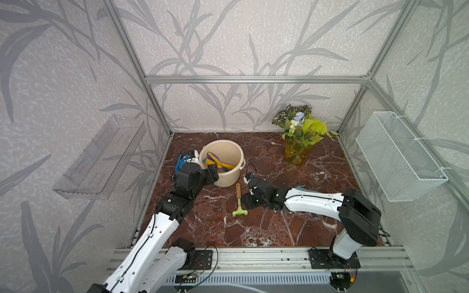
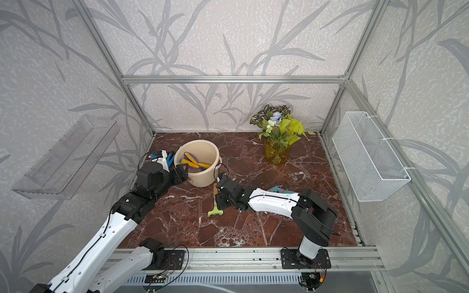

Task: Organize the gardening tools
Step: Move the gardening tool to the center of the board.

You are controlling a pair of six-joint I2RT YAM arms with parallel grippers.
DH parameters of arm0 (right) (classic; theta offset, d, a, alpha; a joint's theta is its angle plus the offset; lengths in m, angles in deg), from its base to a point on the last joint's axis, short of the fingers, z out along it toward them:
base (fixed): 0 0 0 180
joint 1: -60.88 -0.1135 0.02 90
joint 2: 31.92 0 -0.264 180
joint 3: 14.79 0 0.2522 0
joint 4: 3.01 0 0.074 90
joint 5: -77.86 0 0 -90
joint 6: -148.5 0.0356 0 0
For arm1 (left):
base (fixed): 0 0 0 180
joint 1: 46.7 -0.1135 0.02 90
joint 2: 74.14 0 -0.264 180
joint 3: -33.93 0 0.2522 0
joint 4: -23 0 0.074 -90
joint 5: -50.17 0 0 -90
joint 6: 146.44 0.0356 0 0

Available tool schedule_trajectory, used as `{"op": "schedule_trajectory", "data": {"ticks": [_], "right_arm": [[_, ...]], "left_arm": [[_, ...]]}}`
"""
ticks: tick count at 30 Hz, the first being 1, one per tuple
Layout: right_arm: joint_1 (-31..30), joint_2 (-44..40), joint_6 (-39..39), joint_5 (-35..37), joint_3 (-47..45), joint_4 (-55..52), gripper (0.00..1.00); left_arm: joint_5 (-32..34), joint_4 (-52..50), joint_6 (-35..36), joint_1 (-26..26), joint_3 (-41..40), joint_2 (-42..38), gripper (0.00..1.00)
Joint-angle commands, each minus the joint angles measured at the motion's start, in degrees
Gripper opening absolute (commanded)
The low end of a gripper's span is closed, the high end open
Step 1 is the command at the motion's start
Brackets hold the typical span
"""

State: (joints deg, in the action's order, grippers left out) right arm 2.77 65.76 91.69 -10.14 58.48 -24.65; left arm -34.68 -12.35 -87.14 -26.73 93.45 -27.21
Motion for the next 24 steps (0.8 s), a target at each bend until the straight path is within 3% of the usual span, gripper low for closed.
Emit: {"op": "schedule_trajectory", "data": {"ticks": [1,15,24], "right_arm": [[-0.6,4.4,1.1,-1.6,3.1,0.8,0.50],[-2.4,13.6,1.0,-0.4,9.1,-2.4,0.46],[-2.7,15.2,0.2,5.6,9.4,-5.8,0.32]], "left_arm": [[-1.7,-2.1,-2.9,0.1,-1.9,-3.1,0.78],[-1.5,-2.5,-3.1,0.1,-2.5,-3.2,0.79],[-0.8,-2.4,-2.7,0.1,-2.4,-3.6,0.80]]}}
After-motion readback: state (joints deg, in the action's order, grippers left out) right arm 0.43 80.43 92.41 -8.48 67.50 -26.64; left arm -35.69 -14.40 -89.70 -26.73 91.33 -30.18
